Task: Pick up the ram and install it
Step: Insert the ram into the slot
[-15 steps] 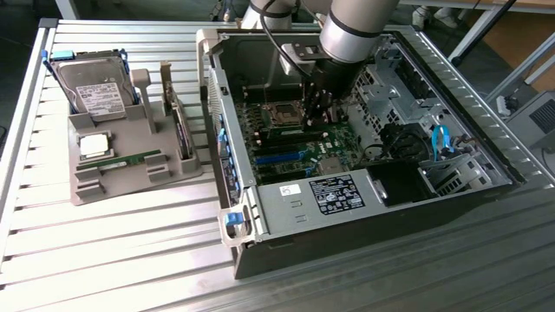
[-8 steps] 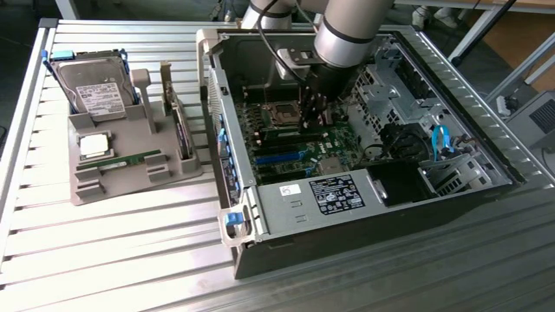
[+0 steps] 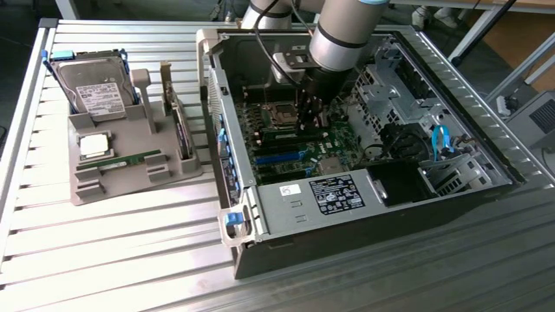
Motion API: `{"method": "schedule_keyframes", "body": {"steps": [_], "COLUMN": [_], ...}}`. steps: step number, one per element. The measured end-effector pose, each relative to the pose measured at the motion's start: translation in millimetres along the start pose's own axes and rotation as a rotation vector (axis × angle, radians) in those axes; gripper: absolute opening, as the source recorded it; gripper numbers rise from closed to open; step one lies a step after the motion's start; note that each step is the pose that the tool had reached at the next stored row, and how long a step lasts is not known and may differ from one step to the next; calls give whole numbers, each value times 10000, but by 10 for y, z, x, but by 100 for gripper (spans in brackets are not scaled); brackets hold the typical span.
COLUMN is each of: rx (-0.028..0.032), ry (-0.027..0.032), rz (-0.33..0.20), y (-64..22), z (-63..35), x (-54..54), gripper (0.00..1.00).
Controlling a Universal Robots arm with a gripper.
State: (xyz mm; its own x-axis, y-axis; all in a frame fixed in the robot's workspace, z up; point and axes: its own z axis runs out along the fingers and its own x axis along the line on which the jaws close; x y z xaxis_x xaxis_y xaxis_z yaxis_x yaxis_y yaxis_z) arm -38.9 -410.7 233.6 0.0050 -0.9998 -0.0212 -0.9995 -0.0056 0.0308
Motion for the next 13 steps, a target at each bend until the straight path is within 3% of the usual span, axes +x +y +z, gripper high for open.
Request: {"method": "schedule_keyframes", "body": {"steps": [13], "rx": [-10], "ry": [-1], "rz": [1], "y": [-29], "z": [0], "x": [1], "gripper": [11]}}
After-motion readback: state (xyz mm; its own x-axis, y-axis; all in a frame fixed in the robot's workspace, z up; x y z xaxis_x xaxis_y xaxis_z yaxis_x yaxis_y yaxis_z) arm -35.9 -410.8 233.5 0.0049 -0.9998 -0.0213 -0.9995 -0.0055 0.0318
